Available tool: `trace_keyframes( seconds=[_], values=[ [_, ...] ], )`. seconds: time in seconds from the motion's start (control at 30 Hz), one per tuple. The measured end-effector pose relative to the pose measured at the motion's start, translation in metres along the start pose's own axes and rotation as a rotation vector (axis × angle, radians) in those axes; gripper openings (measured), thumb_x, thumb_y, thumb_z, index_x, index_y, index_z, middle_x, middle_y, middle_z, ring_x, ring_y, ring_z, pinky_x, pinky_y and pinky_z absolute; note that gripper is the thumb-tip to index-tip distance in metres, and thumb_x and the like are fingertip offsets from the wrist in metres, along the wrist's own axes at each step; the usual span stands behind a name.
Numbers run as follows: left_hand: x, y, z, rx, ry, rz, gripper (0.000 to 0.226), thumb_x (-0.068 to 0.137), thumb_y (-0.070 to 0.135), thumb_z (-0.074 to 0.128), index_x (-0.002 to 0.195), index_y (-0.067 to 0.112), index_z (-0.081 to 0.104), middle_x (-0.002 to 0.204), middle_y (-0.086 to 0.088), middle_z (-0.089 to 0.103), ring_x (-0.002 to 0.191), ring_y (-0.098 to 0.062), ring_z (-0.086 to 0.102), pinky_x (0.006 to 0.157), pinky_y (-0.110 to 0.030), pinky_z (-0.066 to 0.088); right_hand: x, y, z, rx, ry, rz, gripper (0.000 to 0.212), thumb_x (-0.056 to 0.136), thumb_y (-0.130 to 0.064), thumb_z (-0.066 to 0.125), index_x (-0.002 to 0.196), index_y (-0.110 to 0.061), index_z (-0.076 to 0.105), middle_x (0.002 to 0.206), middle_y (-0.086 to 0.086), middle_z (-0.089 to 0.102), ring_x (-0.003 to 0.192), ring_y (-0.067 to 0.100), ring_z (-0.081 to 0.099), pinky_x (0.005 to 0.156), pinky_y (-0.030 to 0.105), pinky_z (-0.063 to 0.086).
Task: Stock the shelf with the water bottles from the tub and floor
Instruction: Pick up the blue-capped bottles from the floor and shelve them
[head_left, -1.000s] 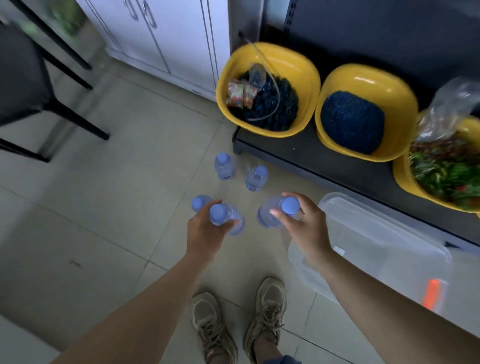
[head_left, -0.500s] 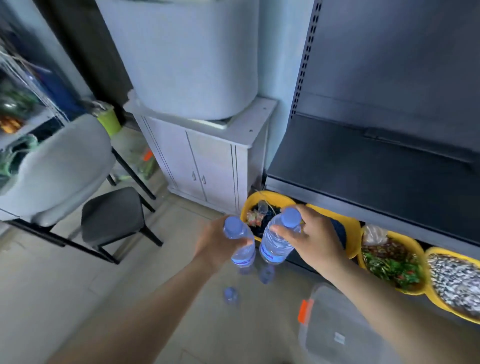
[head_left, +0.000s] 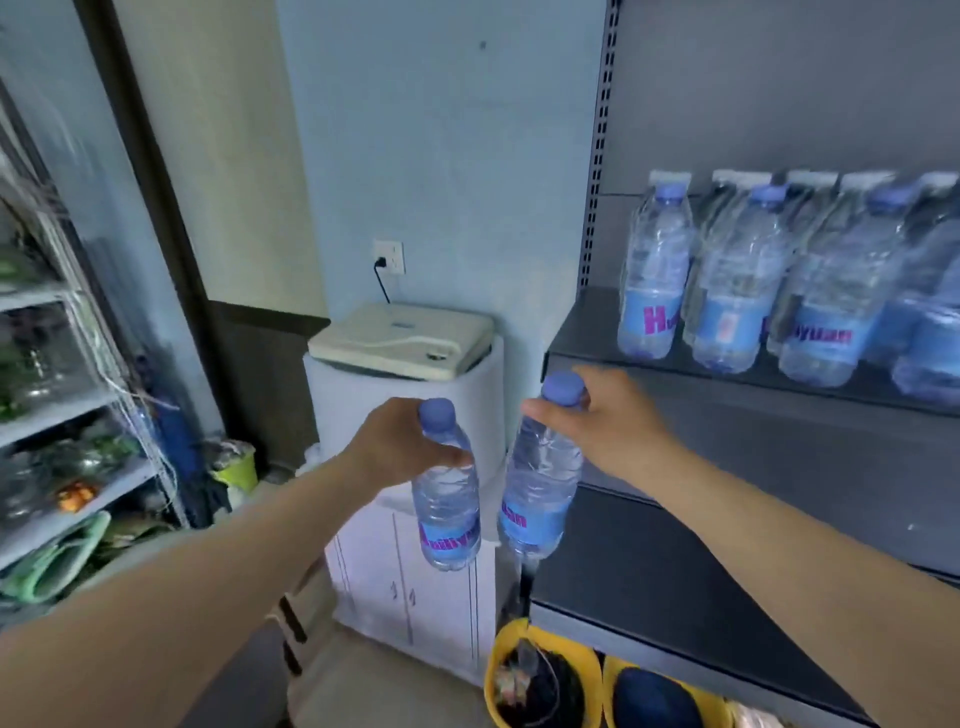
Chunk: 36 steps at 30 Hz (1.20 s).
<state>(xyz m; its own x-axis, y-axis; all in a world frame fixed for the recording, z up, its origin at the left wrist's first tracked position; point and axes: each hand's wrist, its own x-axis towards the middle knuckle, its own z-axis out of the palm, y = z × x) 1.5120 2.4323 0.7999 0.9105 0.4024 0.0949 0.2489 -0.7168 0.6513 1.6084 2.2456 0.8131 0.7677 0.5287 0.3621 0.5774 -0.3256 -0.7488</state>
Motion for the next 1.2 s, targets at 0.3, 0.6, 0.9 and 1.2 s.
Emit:
trace_keyframes(
  seconds=[0.3,0.6,0.9,1.2],
  values=[
    [0.076,0.094,-0.114,-0.051,0.017,0.103,0.019,0.073,0.022,0.076,0.075,0.014,0.058,0.073,0.003,0.056,0.072,-0.013,0.051,0.062,-0.018,0.040,0.121,-0.080,-0.071,0.030,0.056,-0.047,0.043,0.076,-0.041,0.073,0.076,0.001,0.061,0.068,0.002,0.050,0.063,0.011,0.047,0.059,0.023,0.037],
    [0.171,0.115,-0.133,-0.175,0.064,0.154,0.032,0.070,0.018,0.080,0.096,0.004,0.069,0.087,-0.003,0.064,0.078,-0.014,0.058,0.075,-0.022,0.045,0.257,-0.075,-0.091,0.019,0.239,0.071,0.056,0.072,-0.040,0.077,0.113,-0.005,0.060,0.100,0.007,0.060,0.086,0.021,0.055,0.072,0.029,0.044],
    [0.285,0.103,-0.117,-0.233,-0.045,0.251,0.023,0.068,0.012,0.081,0.087,0.006,0.070,0.082,-0.003,0.066,0.077,-0.015,0.060,0.074,-0.024,0.046,0.361,-0.036,-0.082,-0.010,0.403,0.214,0.056,0.076,-0.031,0.076,0.121,-0.003,0.057,0.122,0.006,0.059,0.110,0.025,0.058,0.088,0.030,0.048],
    [0.372,0.092,-0.102,-0.266,-0.138,0.320,0.020,0.065,0.008,0.083,0.072,0.017,0.066,0.071,0.008,0.065,0.065,-0.003,0.059,0.053,-0.007,0.044,0.424,0.015,-0.072,-0.148,0.508,0.326,0.051,0.080,-0.027,0.071,0.123,-0.003,0.056,0.123,0.013,0.061,0.111,0.028,0.058,0.092,0.034,0.049]
  ],
)
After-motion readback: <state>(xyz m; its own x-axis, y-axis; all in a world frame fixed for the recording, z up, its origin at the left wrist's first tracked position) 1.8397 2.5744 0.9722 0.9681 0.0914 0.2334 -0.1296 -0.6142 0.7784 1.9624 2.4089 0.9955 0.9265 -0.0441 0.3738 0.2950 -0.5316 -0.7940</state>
